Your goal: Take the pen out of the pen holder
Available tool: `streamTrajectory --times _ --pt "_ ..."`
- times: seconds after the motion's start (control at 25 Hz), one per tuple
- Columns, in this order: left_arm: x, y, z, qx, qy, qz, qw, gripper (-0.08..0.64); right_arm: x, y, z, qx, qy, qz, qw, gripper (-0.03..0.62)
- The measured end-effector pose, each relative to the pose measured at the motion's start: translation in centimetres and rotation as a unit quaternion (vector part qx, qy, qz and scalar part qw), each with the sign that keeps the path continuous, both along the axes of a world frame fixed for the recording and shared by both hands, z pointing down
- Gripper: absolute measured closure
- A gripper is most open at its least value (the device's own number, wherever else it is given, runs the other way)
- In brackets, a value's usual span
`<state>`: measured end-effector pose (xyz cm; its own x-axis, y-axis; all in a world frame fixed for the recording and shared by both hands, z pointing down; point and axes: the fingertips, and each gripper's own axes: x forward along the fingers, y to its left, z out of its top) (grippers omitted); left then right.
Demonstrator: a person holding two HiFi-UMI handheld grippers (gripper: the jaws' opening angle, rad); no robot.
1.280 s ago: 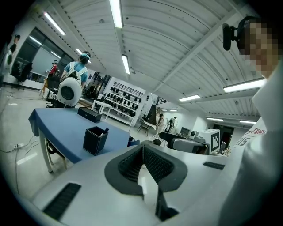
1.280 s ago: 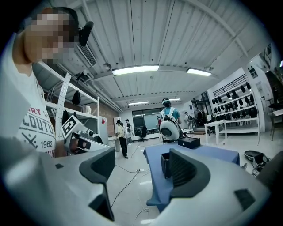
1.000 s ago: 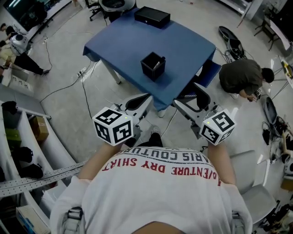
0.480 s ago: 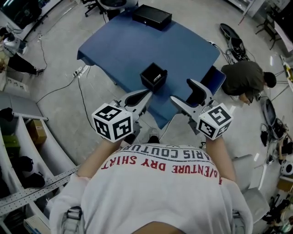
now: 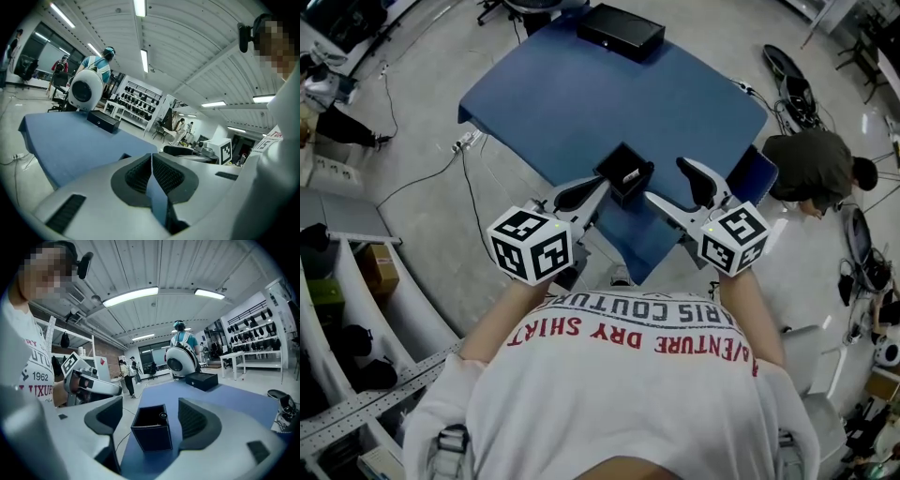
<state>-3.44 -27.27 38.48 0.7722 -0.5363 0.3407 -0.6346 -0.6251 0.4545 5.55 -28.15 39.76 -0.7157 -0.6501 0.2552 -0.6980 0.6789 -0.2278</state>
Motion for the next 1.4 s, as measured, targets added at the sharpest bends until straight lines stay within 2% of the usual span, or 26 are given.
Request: streamTrajectory --times 0.48,0.52,0.64,0.76,1.0,1.4 --pt "-0.9 -3.4 3.1 -0.022 -0.006 -0.002 0.9997 0.528 -1.7 -3.1 4.7 -0.033 0.024 -0.022 0.999 0.236" --pt "-1.0 -3.6 3.3 -0.024 -0.006 -0.003 0.9997 0.528 -1.7 -3.3 4.9 -0.035 0.024 -0.019 0.999 0.246" --pt "-1.1 -4.2 3.7 -0.026 -0.004 -0.004 0.9996 0.528 -1.4 -3.7 5.6 -0.036 0.029 -0.005 0.999 0.355" --pt "-1.3 -4.5 4.1 -0.03 -0.001 -0.008 0.9995 0.528 -1.7 -3.8 6.1 -0.033 0.039 -0.01 0.999 0.378" --pt "-1.8 -5.2 4.8 -0.038 0.003 -0.014 0.9992 0.528 -2.0 -4.0 6.5 -0.023 0.053 -0.013 0.998 0.469" --pt "-1.8 -5.1 5.5 -0.046 0.006 -0.011 0.9989 0.528 -2.1 -3.9 6.2 -0.015 0.063 -0.016 0.998 0.489"
